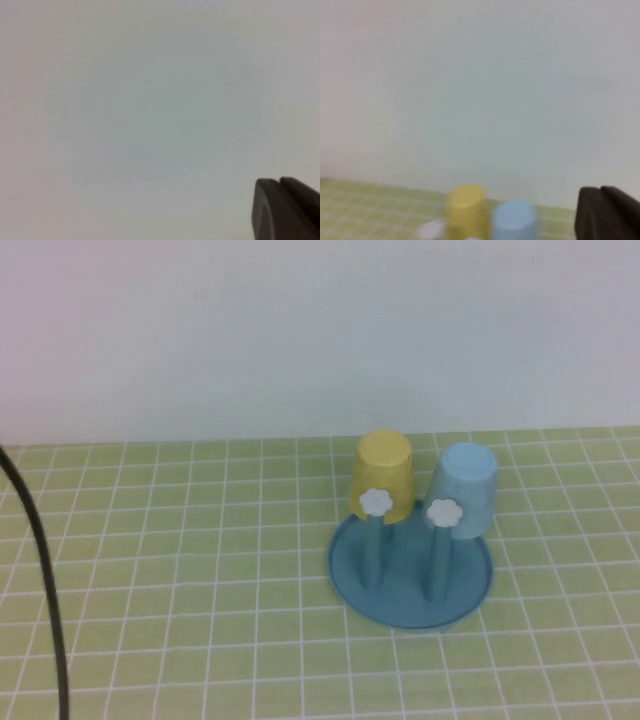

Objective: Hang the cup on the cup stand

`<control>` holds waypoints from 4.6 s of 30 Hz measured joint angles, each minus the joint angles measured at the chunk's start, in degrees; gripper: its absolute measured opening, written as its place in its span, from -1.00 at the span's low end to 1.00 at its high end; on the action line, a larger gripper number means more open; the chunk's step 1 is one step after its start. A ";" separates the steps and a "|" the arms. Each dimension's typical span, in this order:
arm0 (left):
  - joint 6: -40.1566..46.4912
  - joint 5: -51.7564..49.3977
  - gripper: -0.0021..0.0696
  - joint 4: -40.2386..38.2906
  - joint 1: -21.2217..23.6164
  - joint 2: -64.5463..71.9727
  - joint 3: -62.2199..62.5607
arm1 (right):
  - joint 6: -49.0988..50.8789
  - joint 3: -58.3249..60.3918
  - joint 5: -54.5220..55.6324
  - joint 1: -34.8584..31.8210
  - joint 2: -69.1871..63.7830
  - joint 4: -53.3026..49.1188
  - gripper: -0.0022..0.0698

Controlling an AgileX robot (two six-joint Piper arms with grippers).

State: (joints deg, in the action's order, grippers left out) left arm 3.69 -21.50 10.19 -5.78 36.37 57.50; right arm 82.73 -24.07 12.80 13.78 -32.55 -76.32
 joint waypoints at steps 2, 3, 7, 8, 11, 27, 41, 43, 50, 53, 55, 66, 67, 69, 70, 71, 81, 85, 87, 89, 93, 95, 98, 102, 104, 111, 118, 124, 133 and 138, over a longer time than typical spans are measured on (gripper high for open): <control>0.00 -0.89 -0.94 -1.67 2.06 -1.66 0.00 | -8.76 0.00 -4.43 -0.62 1.25 6.71 -0.93; -0.59 -0.92 -0.94 -2.59 3.00 -2.47 0.00 | -12.96 0.00 -6.04 -1.12 2.16 9.50 -0.93; -3.31 -1.02 -0.94 -10.19 5.46 -6.03 -1.97 | -28.74 0.12 -10.84 -2.28 6.73 20.21 -0.93; -3.69 -1.02 -0.94 -11.62 5.80 -7.24 -3.30 | -33.81 0.53 -12.02 -2.69 8.08 24.14 -0.93; -3.69 -0.48 -0.94 -14.59 6.20 -11.30 -8.46 | -49.08 1.87 -15.87 -3.23 11.51 36.95 -0.93; -1.54 18.27 -0.94 -17.00 9.95 -33.41 -51.19 | -94.59 17.61 -20.28 -13.51 26.02 77.34 -0.93; 0.27 10.07 -0.94 -16.98 12.44 -37.97 -59.35 | -94.10 25.71 -24.14 -16.38 30.92 78.32 -0.93; 0.27 5.12 -0.94 -17.62 12.44 -37.97 -59.35 | -94.10 25.70 -26.36 -16.38 30.92 78.32 -0.93; 1.97 3.57 -0.94 -16.79 12.44 -37.97 -59.23 | -94.21 25.70 -32.16 -16.38 30.92 78.32 -0.94; 1.97 3.85 -0.94 -16.79 12.44 -37.89 -59.23 | -94.21 25.60 -32.37 -16.38 30.92 78.32 -0.94; 1.97 3.85 -0.94 -16.79 12.44 -37.89 -59.23 | -94.30 25.60 -32.52 -16.38 30.92 78.32 -0.94; 1.97 3.85 -0.94 -16.79 12.44 -37.89 -59.23 | -94.30 25.60 -32.63 -16.38 32.90 78.32 -0.94; 1.97 3.85 -0.94 -16.79 12.44 -37.89 -59.23 | -94.30 25.60 -32.63 -16.38 33.12 78.32 -0.94; 2.12 3.85 -0.94 -16.79 12.44 -37.89 -59.23 | -94.30 25.60 -32.73 -16.38 33.17 78.32 -0.94; 2.23 3.85 -0.94 -16.79 12.44 -37.89 -59.23 | -94.30 25.60 -32.73 -16.38 33.17 78.32 -0.94; 2.23 3.85 -0.94 -16.79 12.44 -37.89 -59.23 | -94.30 25.60 -32.73 -16.38 33.17 78.32 -0.94; 2.23 3.85 -0.94 -16.79 12.44 -37.89 -59.23 | -94.30 25.51 -32.73 -16.38 33.17 78.32 -0.94; 2.23 3.85 -0.94 -16.79 12.44 -37.89 -59.23 | -94.30 25.51 -32.73 -16.38 33.17 78.32 -0.94; 2.23 3.85 -0.94 -16.79 12.44 -37.89 -59.23 | -94.30 25.51 -32.73 -16.38 33.17 78.32 -0.94; 2.23 3.85 -0.94 -16.79 12.31 -37.89 -59.23 | -94.30 25.51 -32.73 -16.38 33.17 78.32 -0.94; 2.23 3.85 -0.94 -16.79 11.12 -37.89 -59.23 | -94.30 25.51 -32.81 -16.38 33.17 78.32 -0.94; 1.99 3.85 -0.94 -16.79 9.89 -37.89 -59.23 | -94.30 25.51 -32.95 -16.38 33.17 78.32 -0.94; 1.99 3.85 -0.94 -16.79 8.04 -37.89 -59.23 | -94.30 25.51 -32.95 -16.38 33.17 78.32 -0.94; 1.99 3.88 -0.94 -16.79 6.88 -37.89 -59.23 | -94.30 25.51 -33.07 -16.38 33.17 78.32 -0.94; 1.99 3.88 -0.94 -16.79 6.76 -37.89 -59.23 | -94.30 25.51 -33.07 -16.38 33.17 78.32 -0.94; 1.99 3.88 -0.94 -16.79 6.76 -37.89 -59.23 | -94.30 25.49 -33.07 -16.38 33.17 78.32 -0.94; 2.52 3.88 -0.94 -16.79 6.76 -37.89 -59.23 | -94.30 25.49 -33.10 -16.38 33.17 78.32 -0.94; 2.44 3.88 -0.94 -16.79 6.76 -37.89 -59.23 | -94.30 25.49 -33.10 -15.25 33.17 78.32 -0.94; 2.44 3.88 -0.94 -16.79 6.76 -37.89 -59.23 | -94.30 25.49 -33.19 -15.15 33.17 78.32 -0.94; 2.44 3.88 -0.94 -16.79 6.76 -37.89 -59.23 | -94.30 25.49 -33.19 -15.15 33.17 78.32 -0.94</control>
State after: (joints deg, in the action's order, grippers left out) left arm 6.13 -17.61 -6.60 0.98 -1.52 -1.73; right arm -11.57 1.42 -20.40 -1.37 0.62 2.00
